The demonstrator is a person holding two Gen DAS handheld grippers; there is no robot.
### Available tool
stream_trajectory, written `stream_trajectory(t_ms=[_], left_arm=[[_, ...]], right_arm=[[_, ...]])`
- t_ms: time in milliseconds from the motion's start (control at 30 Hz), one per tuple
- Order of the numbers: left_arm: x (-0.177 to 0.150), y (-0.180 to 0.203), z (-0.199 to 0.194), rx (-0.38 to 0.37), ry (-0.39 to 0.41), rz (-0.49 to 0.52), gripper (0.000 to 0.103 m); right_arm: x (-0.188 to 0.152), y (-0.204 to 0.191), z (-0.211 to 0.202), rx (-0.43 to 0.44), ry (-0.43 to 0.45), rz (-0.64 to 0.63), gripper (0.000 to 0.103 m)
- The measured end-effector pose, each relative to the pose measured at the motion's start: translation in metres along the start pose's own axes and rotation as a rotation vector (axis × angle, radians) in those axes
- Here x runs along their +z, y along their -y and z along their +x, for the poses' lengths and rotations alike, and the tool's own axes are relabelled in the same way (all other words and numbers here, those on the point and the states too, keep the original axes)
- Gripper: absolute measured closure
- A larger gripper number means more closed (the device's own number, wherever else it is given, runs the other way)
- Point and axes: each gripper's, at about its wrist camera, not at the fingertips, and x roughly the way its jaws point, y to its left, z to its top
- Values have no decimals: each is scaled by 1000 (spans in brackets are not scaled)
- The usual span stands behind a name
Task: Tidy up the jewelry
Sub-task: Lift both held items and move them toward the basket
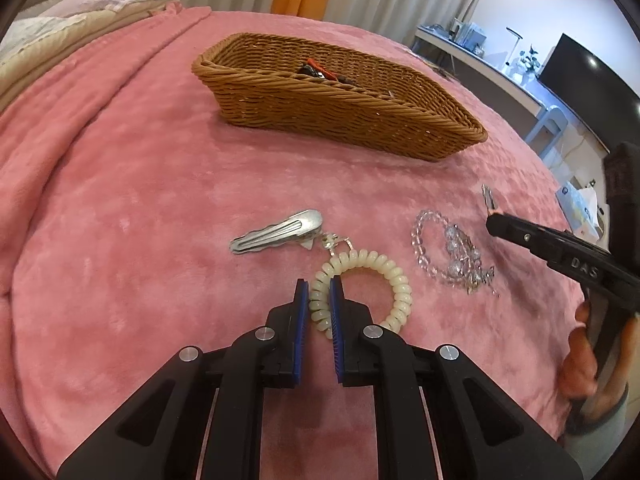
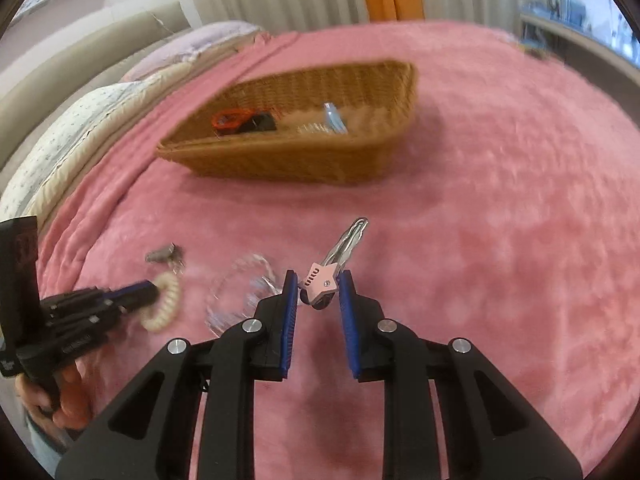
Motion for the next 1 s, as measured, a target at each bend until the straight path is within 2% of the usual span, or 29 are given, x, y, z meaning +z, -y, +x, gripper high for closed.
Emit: stream_trajectory(t_ms=[167,333,400,467,600,833,867,933,967,1000], left_arm=[[-2,-1,-2,-1,-21,12,92],[-4,0,-6,-29,-43,41,78],[-5,-3,-11,-35,-48,61,73],[-5,-6,-15,-29,-37,55,69],[-4,-12,-8,-47,-42,15,67],[-6,0,2,8,-22,32,67],[-6,0,2,12,-19,32,67],[-6,1,3,27,-15,44,74],[-6,2,3,23,-15,49,89],[-6,3,3,17,-16,57,92]], right_arm=[[-7,14,-2,-21,-18,7,84],[-16,26,-10,-40,-20,22,81],[-17,28,-13,-47,-7,27,63],[-19,26,-19,-73,20,17,54],[-19,19,-16,-97,18,-9,54],[-14,7,1,-188,-3,-43,55],[-14,6,2,-202,-3,-47,61],[-16,5,2,-211,6,-50,72],[-17,4,0,-208,12,-55,82],[-18,3,-2,-212,23,-62,82]])
